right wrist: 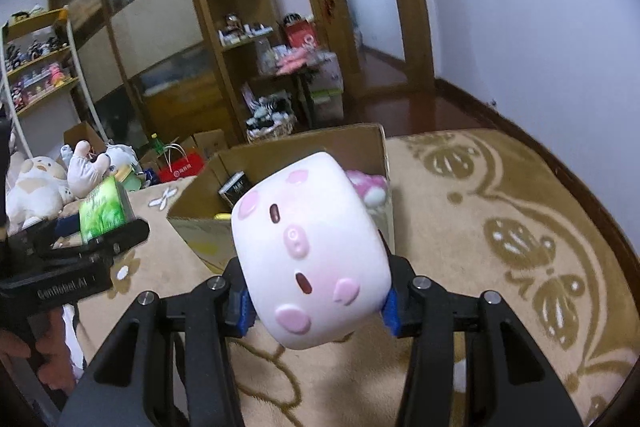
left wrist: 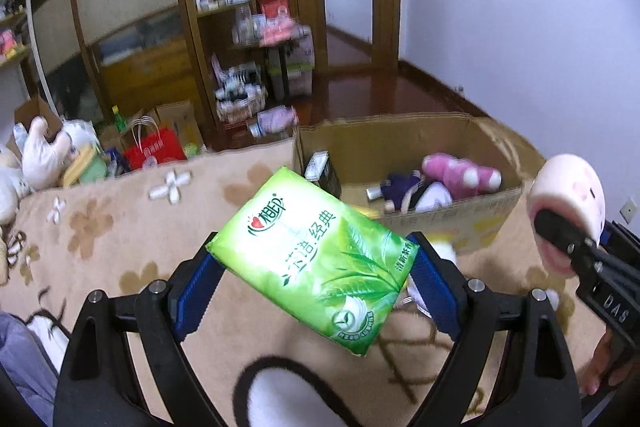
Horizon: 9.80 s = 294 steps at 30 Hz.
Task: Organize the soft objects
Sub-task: 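Lift both items over the box and open both grippers to drop them, then withdraw both grippers from the box toward the white fluffy chick, then grasp the white fluffy chick with the right gripper while the left grasps the clear plastic bag, then lift the chick and plastic bag over the box and release both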
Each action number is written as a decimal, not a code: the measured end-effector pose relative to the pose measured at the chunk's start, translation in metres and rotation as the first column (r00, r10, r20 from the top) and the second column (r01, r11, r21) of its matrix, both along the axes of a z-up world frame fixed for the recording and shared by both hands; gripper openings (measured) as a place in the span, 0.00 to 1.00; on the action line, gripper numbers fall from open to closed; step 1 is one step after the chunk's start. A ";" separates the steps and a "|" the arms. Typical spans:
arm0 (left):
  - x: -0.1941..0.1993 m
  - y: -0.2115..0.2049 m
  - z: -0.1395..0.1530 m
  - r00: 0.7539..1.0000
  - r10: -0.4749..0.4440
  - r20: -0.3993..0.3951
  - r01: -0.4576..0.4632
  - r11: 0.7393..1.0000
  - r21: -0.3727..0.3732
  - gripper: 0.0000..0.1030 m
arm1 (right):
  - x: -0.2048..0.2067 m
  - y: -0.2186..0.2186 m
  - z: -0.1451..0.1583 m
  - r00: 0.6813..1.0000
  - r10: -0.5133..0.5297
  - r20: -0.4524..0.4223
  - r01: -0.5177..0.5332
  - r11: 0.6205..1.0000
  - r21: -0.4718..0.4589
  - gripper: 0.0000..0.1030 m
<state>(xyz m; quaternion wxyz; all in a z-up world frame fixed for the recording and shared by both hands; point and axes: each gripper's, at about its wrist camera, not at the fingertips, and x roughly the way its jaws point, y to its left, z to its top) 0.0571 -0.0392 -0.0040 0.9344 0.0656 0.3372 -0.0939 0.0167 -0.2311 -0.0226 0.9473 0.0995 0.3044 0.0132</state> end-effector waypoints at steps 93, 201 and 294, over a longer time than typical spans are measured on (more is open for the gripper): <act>0.128 -0.028 -0.047 0.986 -0.083 -0.146 0.086 0.996 0.010 0.94 | 0.107 -0.012 -0.018 0.998 0.024 0.050 -0.025 1.000 0.015 0.90; 0.079 -0.036 -0.154 0.877 -0.248 -0.412 0.212 0.968 -0.132 0.97 | 0.110 0.024 -0.130 0.906 0.050 -0.420 -0.002 0.994 0.113 0.80; -0.014 -0.021 -0.038 0.983 -0.179 -0.043 0.181 0.983 0.037 0.73 | 0.011 -0.022 -0.027 0.996 -0.025 -0.085 0.039 0.985 0.169 0.36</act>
